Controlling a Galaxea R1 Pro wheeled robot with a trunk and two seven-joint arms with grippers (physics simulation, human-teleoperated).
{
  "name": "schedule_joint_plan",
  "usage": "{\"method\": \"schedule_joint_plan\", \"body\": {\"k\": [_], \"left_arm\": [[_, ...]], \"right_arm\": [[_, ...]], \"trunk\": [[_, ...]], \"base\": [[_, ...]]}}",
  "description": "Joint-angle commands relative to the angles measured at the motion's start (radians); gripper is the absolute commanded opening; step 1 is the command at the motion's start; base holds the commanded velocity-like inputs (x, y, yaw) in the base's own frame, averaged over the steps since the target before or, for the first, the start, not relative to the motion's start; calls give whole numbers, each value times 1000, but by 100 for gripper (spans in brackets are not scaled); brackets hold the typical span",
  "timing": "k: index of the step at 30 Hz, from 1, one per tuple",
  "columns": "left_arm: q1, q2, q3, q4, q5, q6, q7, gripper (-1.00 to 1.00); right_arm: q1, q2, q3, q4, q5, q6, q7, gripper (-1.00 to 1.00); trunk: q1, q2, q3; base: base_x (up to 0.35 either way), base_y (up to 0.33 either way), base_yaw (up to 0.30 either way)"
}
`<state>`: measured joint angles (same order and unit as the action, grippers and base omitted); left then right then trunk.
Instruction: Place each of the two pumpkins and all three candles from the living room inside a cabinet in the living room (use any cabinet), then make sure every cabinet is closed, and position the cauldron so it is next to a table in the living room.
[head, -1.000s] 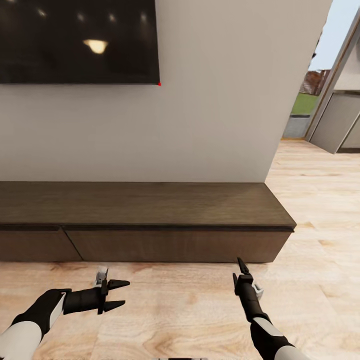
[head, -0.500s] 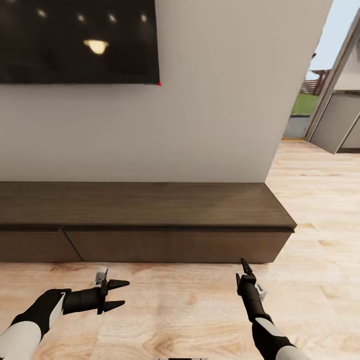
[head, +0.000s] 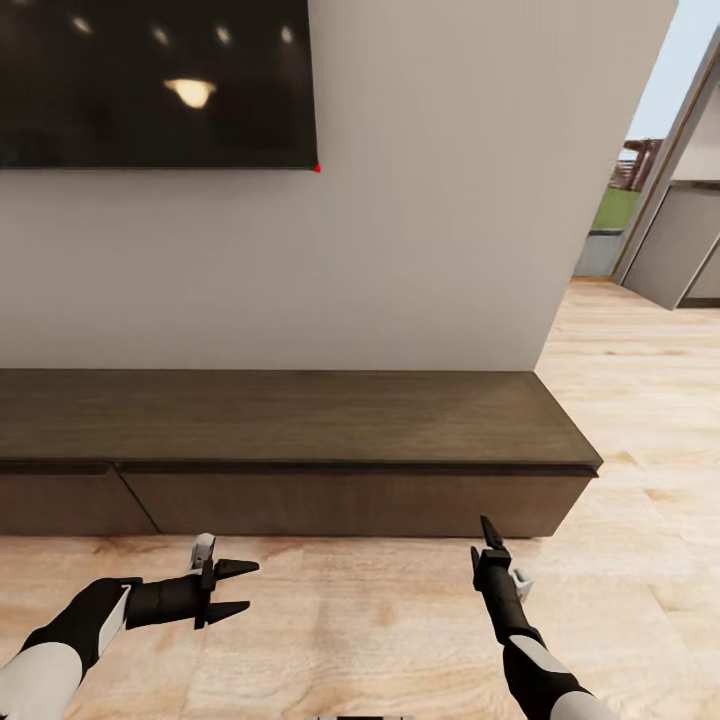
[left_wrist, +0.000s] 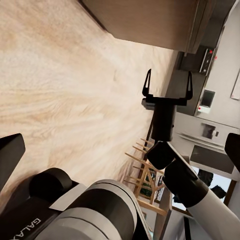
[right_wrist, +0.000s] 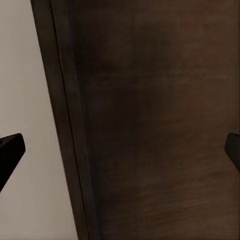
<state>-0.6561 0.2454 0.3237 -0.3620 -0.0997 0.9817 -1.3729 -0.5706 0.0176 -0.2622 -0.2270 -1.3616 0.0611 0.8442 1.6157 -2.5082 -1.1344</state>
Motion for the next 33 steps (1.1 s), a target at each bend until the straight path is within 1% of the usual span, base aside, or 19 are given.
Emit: {"method": "schedule_joint_plan", "body": {"k": [1, 2, 7, 11, 13, 16, 17, 18, 22, 25, 28, 33], "left_arm": [[0, 1, 0, 0, 0, 0, 0, 100], [0, 1, 0, 0, 0, 0, 0, 100], [0, 1, 0, 0, 0, 0, 0, 100], [0, 0, 0, 0, 0, 0, 0, 100], [0, 0, 0, 0, 0, 0, 0, 100], [0, 1, 0, 0, 0, 0, 0, 100], [0, 1, 0, 0, 0, 0, 0, 100], [0, 1, 0, 0, 0, 0, 0, 100], [0, 1, 0, 0, 0, 0, 0, 100], [0, 1, 0, 0, 0, 0, 0, 100], [0, 2, 0, 0, 0, -1, 0, 100], [0, 2, 0, 0, 0, -1, 0, 100]], "right_arm": [[0, 1, 0, 0, 0, -2, 0, 100], [0, 2, 0, 0, 0, -2, 0, 100], [0, 4, 4, 0, 1, -5, 4, 100], [0, 2, 6, -1, 2, -2, 17, 100], [0, 1, 15, -2, 9, -1, 33, 100], [0, -2, 78, -2, 42, -1, 90, 100], [0, -3, 92, -2, 47, -1, 100, 100], [0, -3, 97, -2, 49, -1, 103, 100], [0, -3, 97, -2, 49, -1, 103, 100], [0, -4, 108, -1, 52, 0, 112, 100], [0, -4, 110, -1, 52, 3, 115, 100], [0, -4, 117, -1, 56, 4, 116, 100]], "trunk": [[0, 0, 0], [0, 0, 0], [2, -1, -19], [2, -1, -19], [2, -1, -19], [2, -1, -19], [2, -1, -19], [2, -1, -19], [2, -1, -19], [2, -1, -19], [2, -1, -19], [2, -1, -19]], "base": [[1, 0, 0], [0, 0, 0], [0, 0, 0], [0, 0, 0], [0, 0, 0], [7, 0, 0], [87, 5, 0], [130, 9, 0], [130, 9, 0], [136, 8, 0], [219, 2, 0], [76, 0, 0]]}}
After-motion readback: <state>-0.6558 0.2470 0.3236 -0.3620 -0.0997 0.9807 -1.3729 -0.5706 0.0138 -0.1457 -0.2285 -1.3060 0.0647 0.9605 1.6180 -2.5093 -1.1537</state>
